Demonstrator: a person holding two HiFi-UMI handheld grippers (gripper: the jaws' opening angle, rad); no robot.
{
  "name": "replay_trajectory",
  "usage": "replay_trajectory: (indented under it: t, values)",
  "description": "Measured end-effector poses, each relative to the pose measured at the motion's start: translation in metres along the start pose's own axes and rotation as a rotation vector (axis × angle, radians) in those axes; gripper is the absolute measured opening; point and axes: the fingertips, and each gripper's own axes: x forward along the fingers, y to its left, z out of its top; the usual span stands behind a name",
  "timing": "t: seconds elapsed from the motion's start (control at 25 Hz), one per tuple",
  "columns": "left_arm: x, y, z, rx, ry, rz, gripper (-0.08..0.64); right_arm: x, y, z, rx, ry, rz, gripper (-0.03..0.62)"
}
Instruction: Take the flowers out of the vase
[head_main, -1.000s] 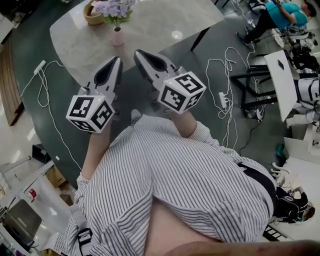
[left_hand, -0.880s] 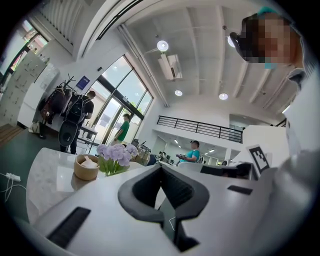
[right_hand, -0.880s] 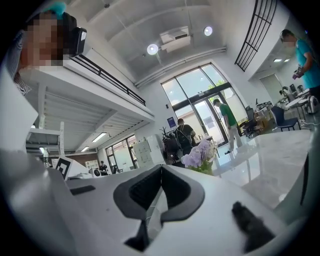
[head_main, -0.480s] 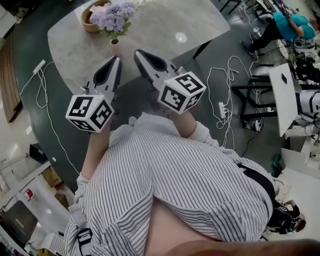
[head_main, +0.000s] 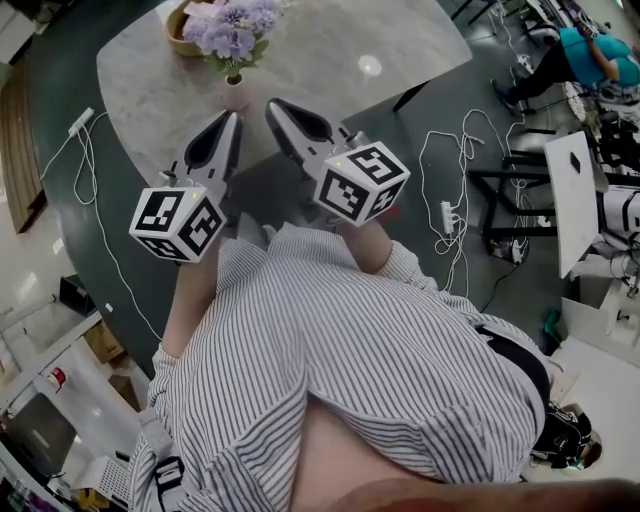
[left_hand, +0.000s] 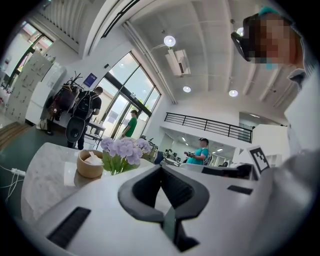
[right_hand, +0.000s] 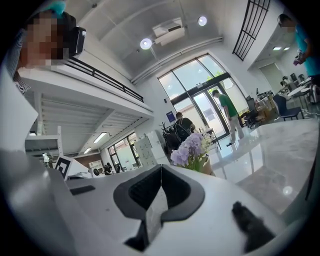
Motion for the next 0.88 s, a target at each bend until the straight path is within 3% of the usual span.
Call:
replay_trajectory:
  t: [0.88]
  values:
    - [0.043, 0.043, 0.034, 0.008, 0.040, -0.088, 0.009, 0.063, -0.021, 0.025, -0.006, -0.009, -0.054, 0.015]
